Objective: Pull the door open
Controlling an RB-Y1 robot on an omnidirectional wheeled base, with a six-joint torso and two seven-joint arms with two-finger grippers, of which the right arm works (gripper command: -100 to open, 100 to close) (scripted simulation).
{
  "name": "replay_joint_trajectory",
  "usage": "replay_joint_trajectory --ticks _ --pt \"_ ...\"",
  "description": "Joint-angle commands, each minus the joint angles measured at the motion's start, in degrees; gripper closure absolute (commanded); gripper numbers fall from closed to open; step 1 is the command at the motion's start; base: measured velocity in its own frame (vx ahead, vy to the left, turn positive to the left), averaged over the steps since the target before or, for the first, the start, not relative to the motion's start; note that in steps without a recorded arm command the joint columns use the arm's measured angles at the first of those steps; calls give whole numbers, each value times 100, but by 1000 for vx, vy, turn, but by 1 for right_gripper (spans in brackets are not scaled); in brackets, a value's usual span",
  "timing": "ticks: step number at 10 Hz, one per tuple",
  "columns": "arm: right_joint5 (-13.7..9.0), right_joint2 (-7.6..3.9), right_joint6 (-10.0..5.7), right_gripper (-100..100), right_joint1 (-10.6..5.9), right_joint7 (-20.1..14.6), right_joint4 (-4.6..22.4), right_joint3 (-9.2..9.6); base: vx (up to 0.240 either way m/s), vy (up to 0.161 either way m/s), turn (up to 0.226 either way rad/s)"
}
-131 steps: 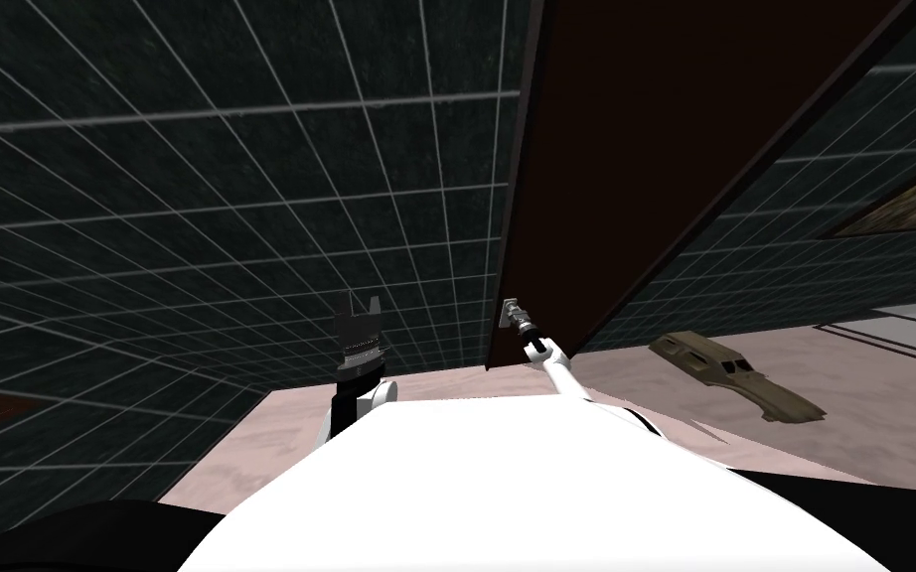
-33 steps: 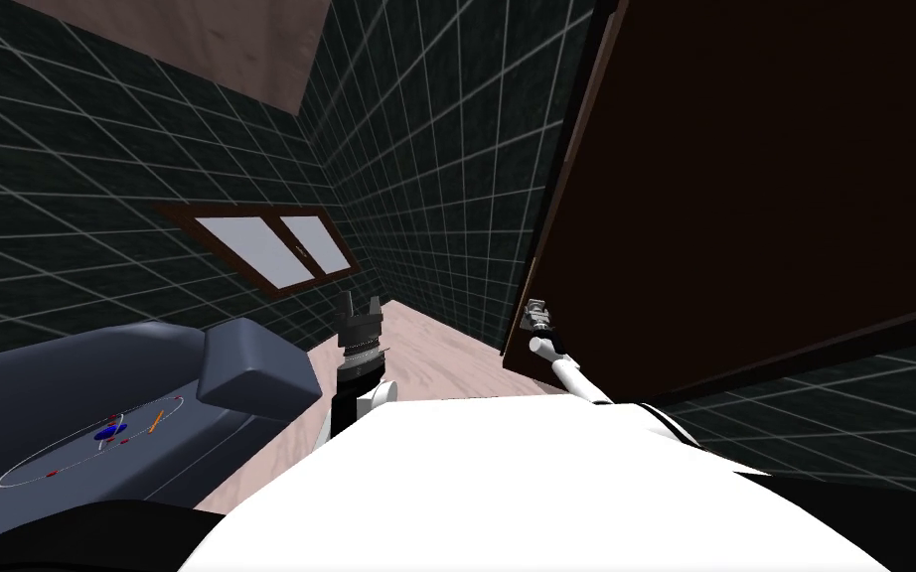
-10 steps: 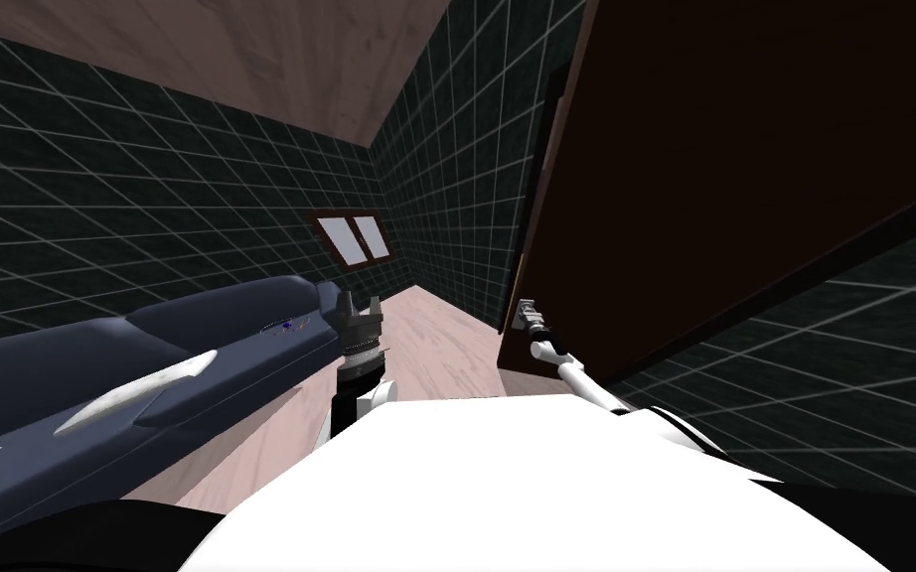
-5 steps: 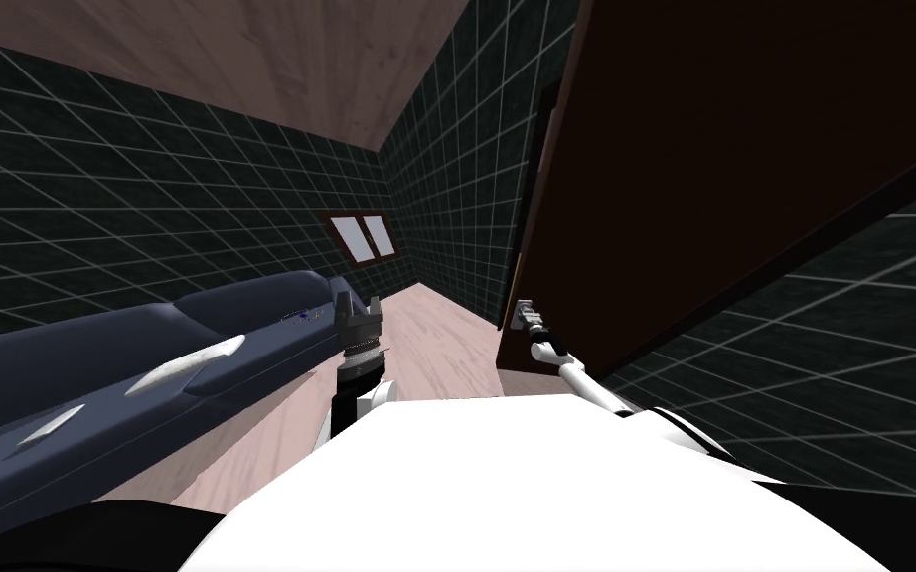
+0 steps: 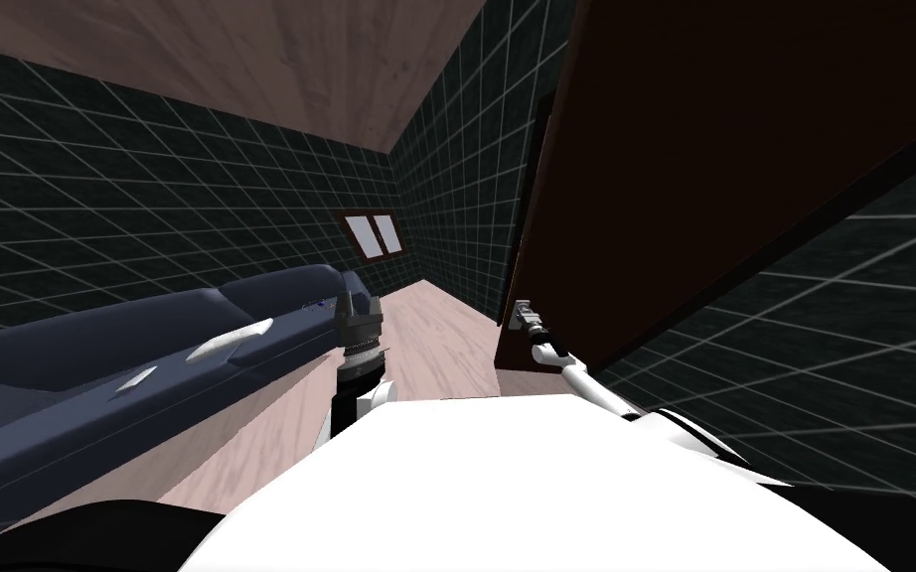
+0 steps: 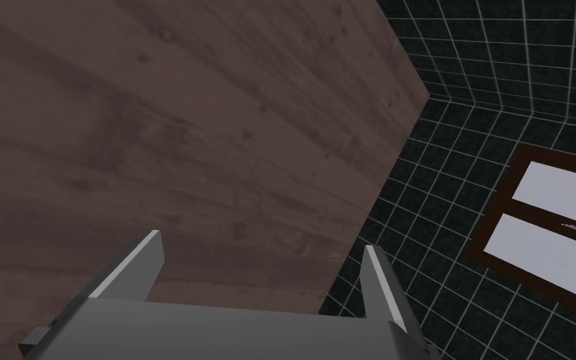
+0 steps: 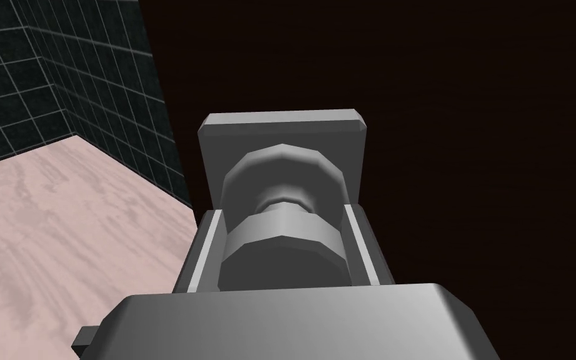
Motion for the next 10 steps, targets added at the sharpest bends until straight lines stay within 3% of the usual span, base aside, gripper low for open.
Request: replay_joint_trajectory --ticks 1,5,6,10 --pt "22 -75 -30 100 24 -115 -59 131 -192 -63 86" --pt "56 -221 -66 100 93 -310 -189 364 -184 -76 82" --pt "47 -206 -35 100 103 -261 -199 314 -67 -34 26" --pt "94 -443 -148 100 215 -528 -365 626 -153 -74 79"
